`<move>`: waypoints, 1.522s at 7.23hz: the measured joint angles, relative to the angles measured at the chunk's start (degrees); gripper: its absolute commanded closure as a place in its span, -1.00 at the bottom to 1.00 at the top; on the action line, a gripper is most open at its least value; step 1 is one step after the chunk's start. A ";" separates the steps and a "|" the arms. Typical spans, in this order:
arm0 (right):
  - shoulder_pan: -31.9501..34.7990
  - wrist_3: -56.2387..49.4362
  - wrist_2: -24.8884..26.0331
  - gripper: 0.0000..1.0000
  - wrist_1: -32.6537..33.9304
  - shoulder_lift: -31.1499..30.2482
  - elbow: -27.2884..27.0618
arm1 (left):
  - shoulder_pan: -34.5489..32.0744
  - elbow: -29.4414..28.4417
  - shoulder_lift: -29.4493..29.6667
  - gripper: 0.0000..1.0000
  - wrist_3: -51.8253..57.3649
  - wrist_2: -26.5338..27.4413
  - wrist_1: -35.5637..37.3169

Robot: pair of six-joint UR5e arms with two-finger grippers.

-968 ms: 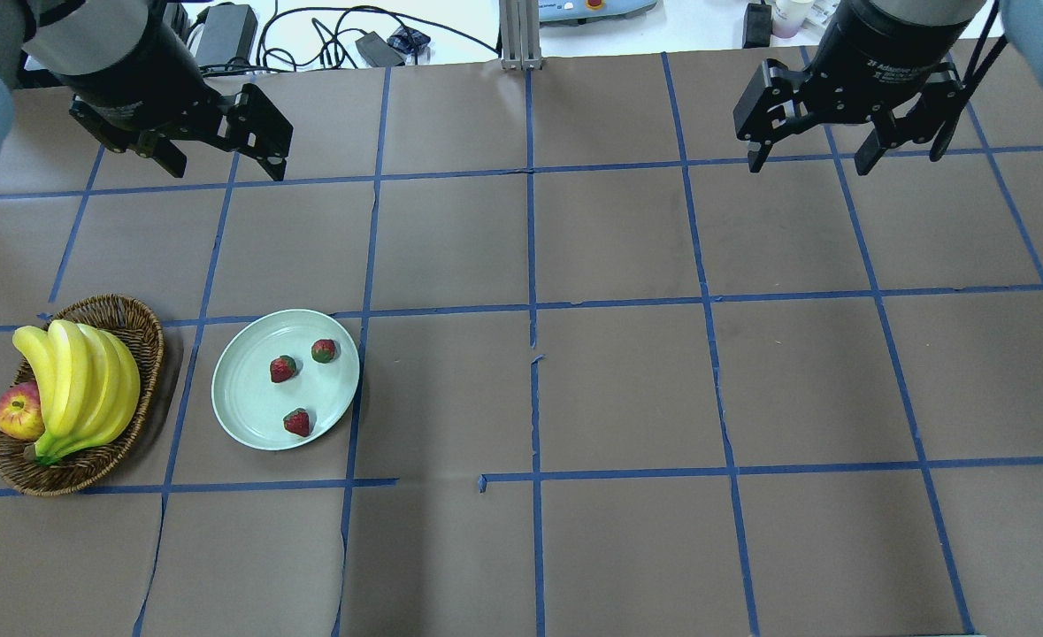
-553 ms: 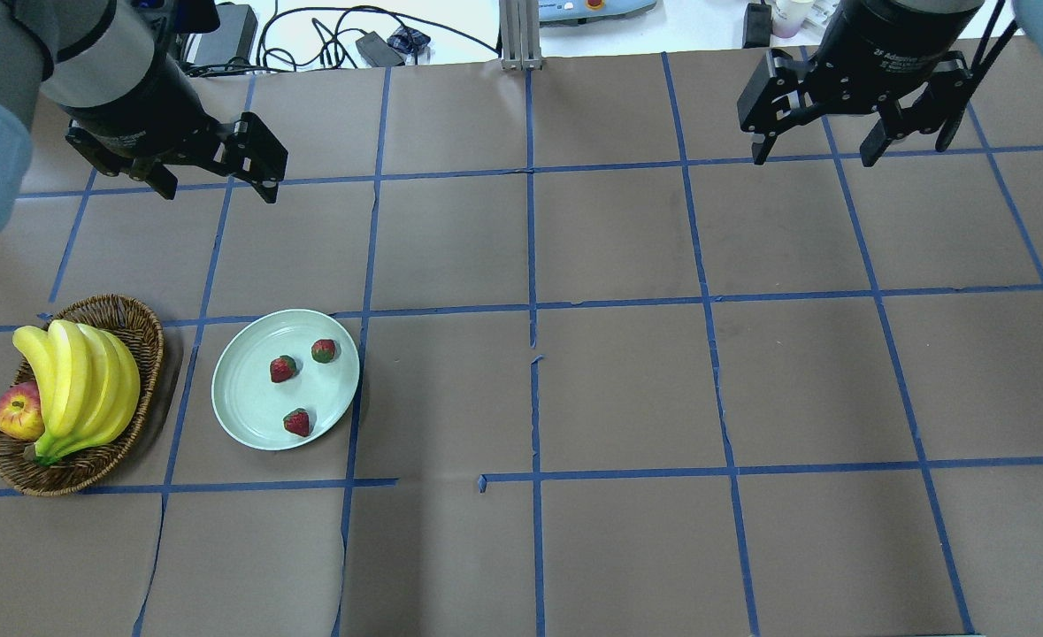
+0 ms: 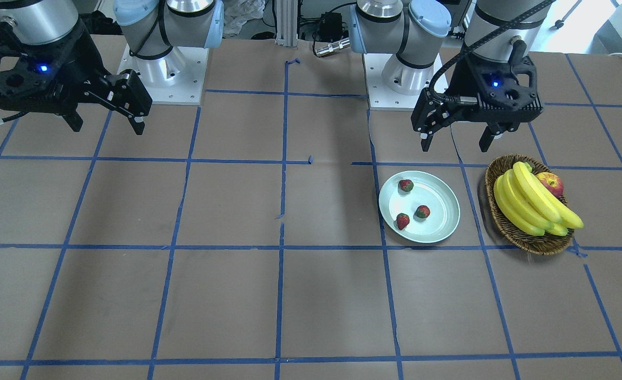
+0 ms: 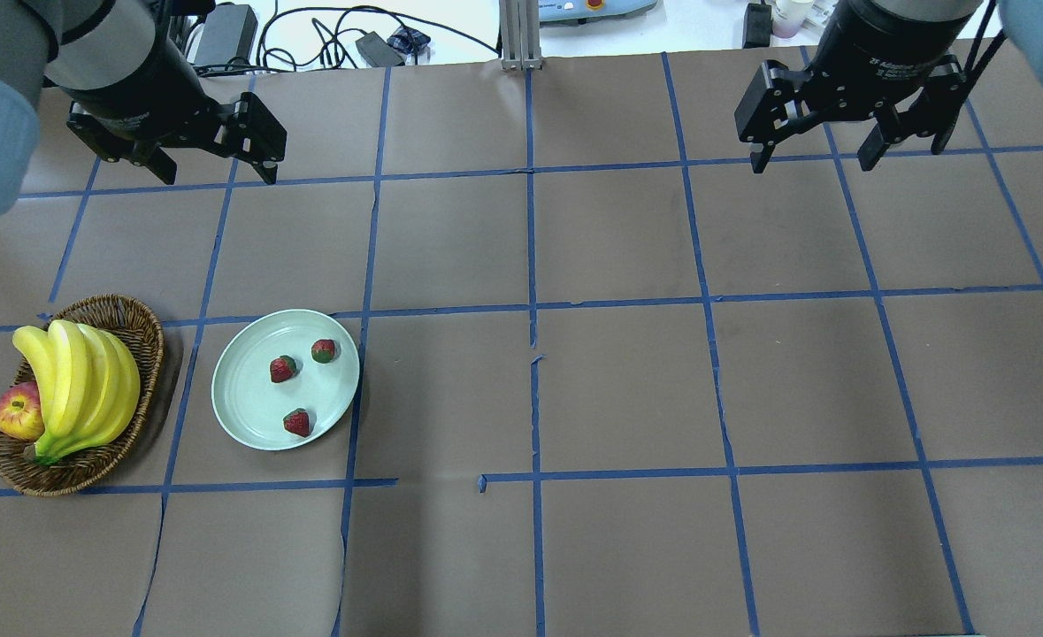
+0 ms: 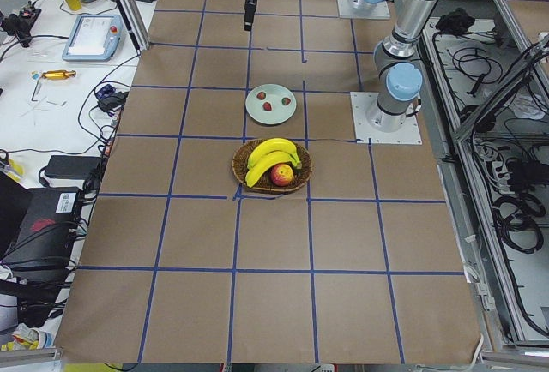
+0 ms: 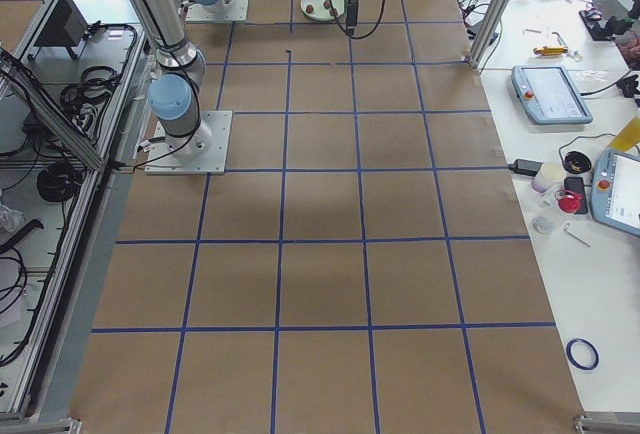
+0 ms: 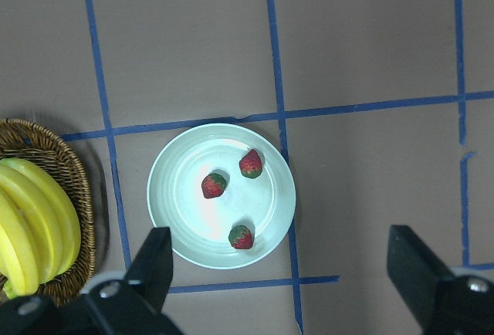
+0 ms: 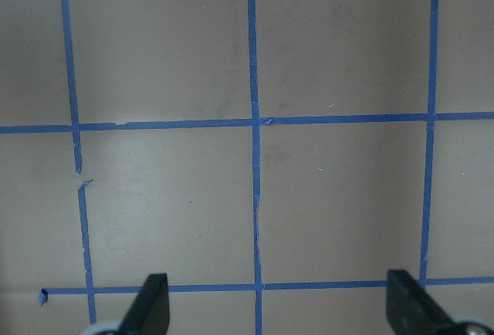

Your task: Collect all strawberries into plate

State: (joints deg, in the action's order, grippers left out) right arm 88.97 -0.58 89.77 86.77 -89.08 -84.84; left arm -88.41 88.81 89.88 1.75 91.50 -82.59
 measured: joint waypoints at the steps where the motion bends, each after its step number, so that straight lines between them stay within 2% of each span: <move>1: 0.21 -0.32 0.04 -1.00 -0.01 -0.01 -0.06 | -0.02 -2.44 1.24 -1.00 -1.43 -1.36 -2.84; 3: 0.34 -0.48 0.08 -1.00 -0.05 -0.13 -0.21 | -0.37 -3.35 2.24 -1.00 -1.90 -2.77 -4.95; 11: 0.41 -0.49 0.14 -1.00 -0.03 -0.19 -0.33 | -1.85 -1.89 2.24 -1.00 -1.84 -2.55 -4.69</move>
